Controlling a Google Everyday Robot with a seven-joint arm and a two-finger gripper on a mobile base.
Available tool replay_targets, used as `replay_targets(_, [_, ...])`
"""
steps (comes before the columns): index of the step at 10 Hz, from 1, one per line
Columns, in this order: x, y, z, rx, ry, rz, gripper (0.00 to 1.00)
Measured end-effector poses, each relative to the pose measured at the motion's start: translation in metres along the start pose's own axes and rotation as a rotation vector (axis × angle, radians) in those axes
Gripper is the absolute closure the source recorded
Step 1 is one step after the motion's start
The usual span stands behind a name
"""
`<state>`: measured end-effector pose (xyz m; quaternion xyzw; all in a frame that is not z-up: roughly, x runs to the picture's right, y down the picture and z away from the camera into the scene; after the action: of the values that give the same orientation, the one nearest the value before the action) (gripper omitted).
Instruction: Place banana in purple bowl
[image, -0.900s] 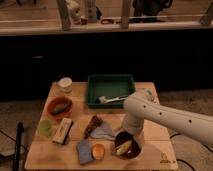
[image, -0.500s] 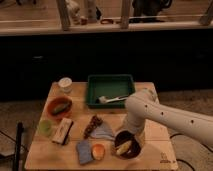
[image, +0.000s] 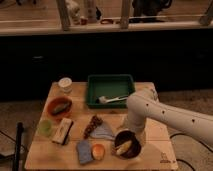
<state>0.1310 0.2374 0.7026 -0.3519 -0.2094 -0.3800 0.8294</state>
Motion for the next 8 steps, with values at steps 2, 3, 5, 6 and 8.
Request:
replay_targets(2, [0.0024,0.0008,-0.0009,0.0,-0.003,0.006,0.2])
replay_targets(3, [0.0022,0.0008,-0.0007,-0.001,-0.003,0.005,0.2])
replay_targets(5, [0.0022,0.0009,-0.0008,-0.001,-0.003,0.006,0.2])
replay_targets(6, [0.0022,0.0008,-0.0007,-0.001,-0.003,0.006,0.2])
replay_targets(8, [0.0023,0.0009,-0.0008,-0.001,-0.003,0.006,0.2])
